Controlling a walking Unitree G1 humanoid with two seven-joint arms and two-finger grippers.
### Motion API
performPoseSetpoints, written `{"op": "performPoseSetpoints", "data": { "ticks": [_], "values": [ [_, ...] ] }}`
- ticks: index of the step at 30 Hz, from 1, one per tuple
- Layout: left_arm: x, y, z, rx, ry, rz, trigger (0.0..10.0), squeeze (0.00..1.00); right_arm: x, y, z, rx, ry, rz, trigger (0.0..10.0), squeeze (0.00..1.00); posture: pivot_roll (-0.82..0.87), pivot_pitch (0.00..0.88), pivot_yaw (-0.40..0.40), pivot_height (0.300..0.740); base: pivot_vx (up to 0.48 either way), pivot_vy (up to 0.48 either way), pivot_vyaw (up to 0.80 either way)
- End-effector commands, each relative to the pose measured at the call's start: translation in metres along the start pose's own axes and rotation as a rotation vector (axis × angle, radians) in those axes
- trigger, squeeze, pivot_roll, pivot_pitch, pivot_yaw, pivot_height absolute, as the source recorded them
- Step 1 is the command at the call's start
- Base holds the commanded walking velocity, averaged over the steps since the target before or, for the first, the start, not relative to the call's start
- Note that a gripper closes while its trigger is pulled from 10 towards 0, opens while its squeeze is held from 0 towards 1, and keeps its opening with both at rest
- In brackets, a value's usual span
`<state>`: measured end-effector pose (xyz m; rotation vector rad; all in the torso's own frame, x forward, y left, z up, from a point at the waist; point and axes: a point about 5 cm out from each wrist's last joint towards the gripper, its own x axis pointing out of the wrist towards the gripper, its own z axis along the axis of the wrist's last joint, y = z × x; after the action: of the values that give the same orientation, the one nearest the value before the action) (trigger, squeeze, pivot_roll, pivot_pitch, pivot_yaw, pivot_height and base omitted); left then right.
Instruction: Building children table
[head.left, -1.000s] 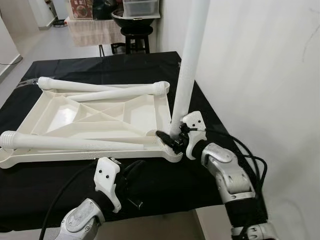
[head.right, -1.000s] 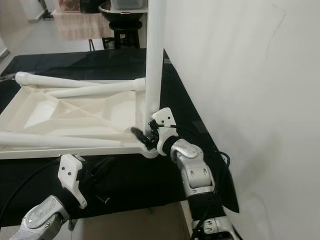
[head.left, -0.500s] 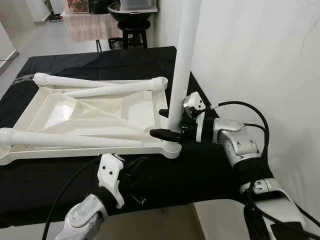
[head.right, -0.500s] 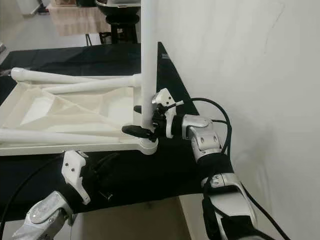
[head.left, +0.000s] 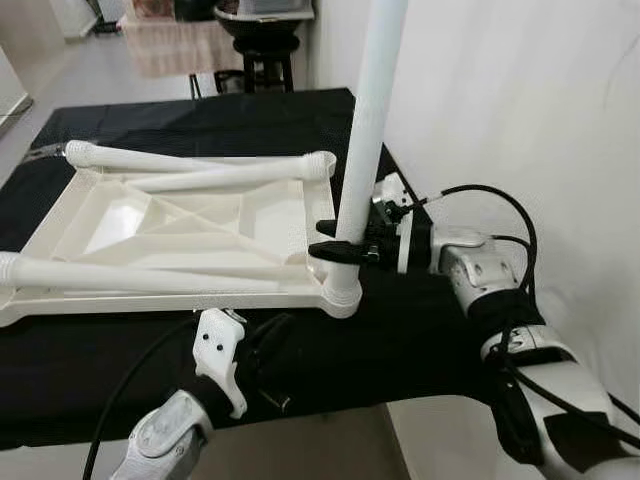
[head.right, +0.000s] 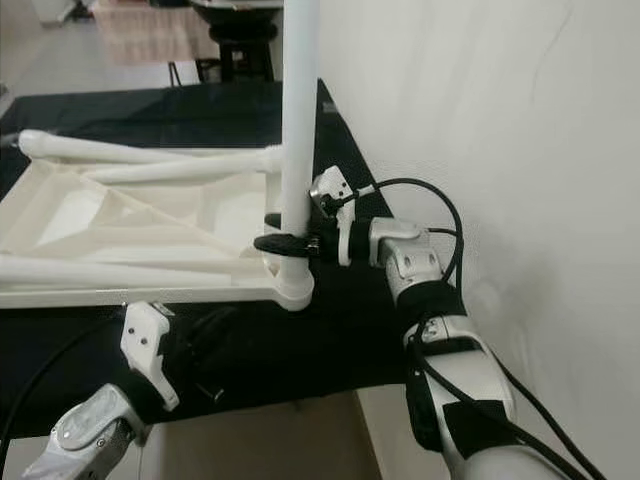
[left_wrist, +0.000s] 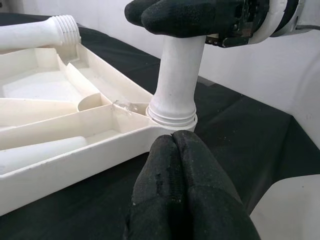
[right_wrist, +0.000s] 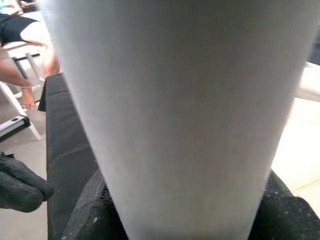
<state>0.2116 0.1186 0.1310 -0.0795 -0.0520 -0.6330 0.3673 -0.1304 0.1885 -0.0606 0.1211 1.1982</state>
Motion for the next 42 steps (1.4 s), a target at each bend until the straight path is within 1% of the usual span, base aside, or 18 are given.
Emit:
{"op": "performPoseSetpoints", "data": {
  "ticks": [1, 3, 5, 6, 8, 9, 10, 12, 13, 19, 20, 22, 23, 31, 34, 35, 38, 42],
  "values": [
    [-0.001, 0.0, -0.001, 0.0, 0.006, 0.005, 10.0, 0.0, 0.0, 0.0, -0.007, 0.02, -0.011, -0.122, 0.0, 0.0, 0.02, 0.056, -0.058, 0.74, 0.0, 0.0, 0.0],
    [-0.001, 0.001, -0.001, 0.0, 0.006, 0.006, 10.0, 0.0, -0.001, 0.0, -0.01, 0.014, -0.003, -0.187, 0.0, 0.0, 0.02, 0.056, -0.058, 0.74, 0.0, 0.0, 0.0],
    [-0.002, 0.002, -0.001, 0.001, 0.007, 0.008, 10.0, 0.0, 0.01, 0.018, -0.037, 0.132, 0.008, -0.597, 0.0, 0.0, 0.02, 0.047, -0.079, 0.74, 0.0, 0.0, 0.0],
    [-0.002, 0.002, -0.001, 0.001, 0.007, 0.008, 10.0, 0.0, 0.01, 0.018, -0.037, 0.132, 0.008, -0.597, 0.0, 0.0, 0.02, 0.047, -0.079, 0.74, 0.0, 0.0, 0.0],
    [-0.003, 0.003, -0.001, 0.0, 0.008, 0.009, 10.0, 0.0, 0.007, 0.039, -0.061, 0.27, 0.061, -0.871, 0.0, 0.0, 0.02, 0.047, -0.079, 0.74, 0.0, 0.0, 0.0],
    [-0.003, 0.003, -0.001, 0.0, 0.008, 0.009, 10.0, 0.0, 0.007, 0.039, -0.061, 0.27, 0.061, -0.871, 0.0, 0.0, 0.02, 0.047, -0.079, 0.74, 0.0, 0.0, 0.0],
    [-0.003, 0.004, 0.0, 0.0, 0.007, 0.007, 10.0, 0.0, 0.025, 0.064, -0.058, 0.209, 0.024, -0.742, 0.0, 0.0, 0.0, 0.07, -0.044, 0.74, 0.0, 0.0, 0.0],
    [-0.003, 0.004, 0.0, 0.0, 0.007, 0.006, 10.0, 0.0, 0.03, 0.07, -0.056, 0.185, 0.008, -0.694, 0.0, 0.0, 0.0, 0.07, -0.044, 0.74, 0.0, 0.0, 0.0],
    [-0.003, 0.005, 0.0, -0.001, 0.009, 0.002, 10.0, 0.0, 0.029, 0.058, -0.048, 0.059, 0.041, -0.671, 0.0, 0.0, 0.0, 0.061, -0.049, 0.74, 0.0, 0.0, 0.0],
    [-0.003, 0.007, 0.0, -0.008, -0.004, 0.037, 10.0, 0.0, 0.026, 0.045, -0.042, 0.102, 0.027, -0.66, 0.0, 0.0, 0.01, 0.059, -0.048, 0.74, 0.0, 0.0, 0.0],
    [-0.002, 0.007, 0.0, -0.007, -0.002, 0.03, 10.0, 0.0, 0.025, 0.046, -0.041, 0.101, 0.042, -0.684, 10.0, 0.0, 0.0, 0.057, -0.042, 0.74, 0.0, 0.0, 0.0],
    [-0.002, 0.007, 0.0, -0.007, -0.001, 0.026, 10.0, 0.0, 0.025, 0.047, -0.04, 0.104, 0.05, -0.708, 10.0, 0.0, 0.0, 0.057, -0.042, 0.74, 0.0, 0.0, 0.0],
    [-0.001, 0.006, 0.0, -0.008, 0.001, 0.016, 10.0, 0.0, 0.028, 0.049, -0.027, 0.091, 0.009, -0.608, 10.0, 1.0, 0.0, 0.057, -0.041, 0.74, 0.0, 0.0, 0.0],
    [0.001, 0.004, 0.0, -0.01, 0.0, 0.014, 10.0, 0.0, 0.028, 0.037, 0.004, -0.014, -0.069, -0.283, 10.0, 1.0, 0.0, 0.051, -0.047, 0.74, 0.0, 0.0, 0.0],
    [0.001, 0.004, 0.0, -0.01, 0.0, 0.014, 10.0, 0.0, 0.028, 0.037, 0.004, -0.014, -0.069, -0.283, 10.0, 1.0, 0.0, 0.051, -0.047, 0.74, 0.0, 0.0, 0.0],
    [0.001, 0.004, 0.0, -0.01, -0.002, 0.014, 10.0, 0.0, 0.027, 0.031, 0.008, -0.026, -0.063, -0.168, 10.0, 0.0, 0.01, 0.047, -0.051, 0.74, 0.0, 0.0, 0.0],
    [0.001, 0.003, 0.0, -0.008, -0.001, 0.015, 10.0, 0.0, 0.024, 0.015, 0.013, -0.047, -0.015, -0.013, 10.0, 0.0, 0.02, 0.044, -0.055, 0.74, 0.0, 0.0, 0.0],
    [0.001, 0.002, 0.0, -0.008, 0.0, 0.014, 10.0, 0.0, 0.024, 0.011, 0.014, -0.045, 0.013, 0.033, 10.0, 0.0, 0.03, 0.043, -0.056, 0.74, 0.0, 0.0, 0.0]
  ]
}}
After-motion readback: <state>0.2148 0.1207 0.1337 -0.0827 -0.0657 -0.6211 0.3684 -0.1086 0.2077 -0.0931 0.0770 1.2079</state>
